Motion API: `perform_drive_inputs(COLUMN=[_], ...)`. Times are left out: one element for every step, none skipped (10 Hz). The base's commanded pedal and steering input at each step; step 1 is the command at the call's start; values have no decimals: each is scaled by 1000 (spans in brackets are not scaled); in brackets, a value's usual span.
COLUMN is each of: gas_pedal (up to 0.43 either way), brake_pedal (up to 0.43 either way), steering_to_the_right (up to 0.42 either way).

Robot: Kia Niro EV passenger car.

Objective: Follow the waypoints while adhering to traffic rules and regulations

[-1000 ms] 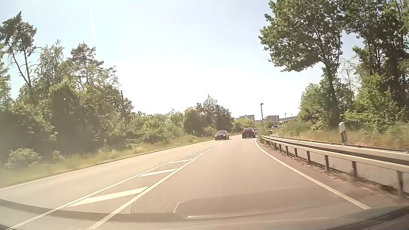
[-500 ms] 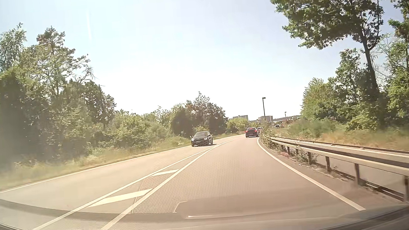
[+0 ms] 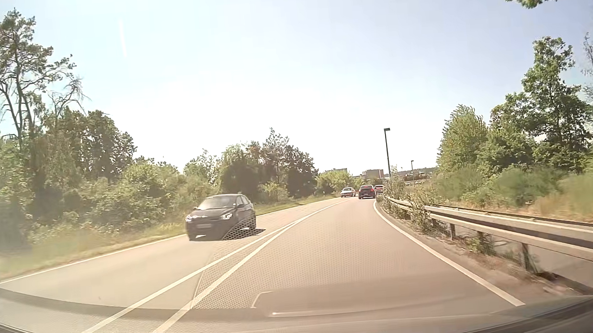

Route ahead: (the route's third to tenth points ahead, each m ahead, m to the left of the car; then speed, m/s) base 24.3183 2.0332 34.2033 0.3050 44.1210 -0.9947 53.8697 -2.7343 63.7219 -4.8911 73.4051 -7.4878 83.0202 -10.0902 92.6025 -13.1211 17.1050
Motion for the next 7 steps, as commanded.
perform_drive_inputs(gas_pedal=[59,59,59,59,59,59,59], brake_pedal=[30,30,30,30,30,30,30], steering_to_the_right=[20,20,20,20,20,20,20])
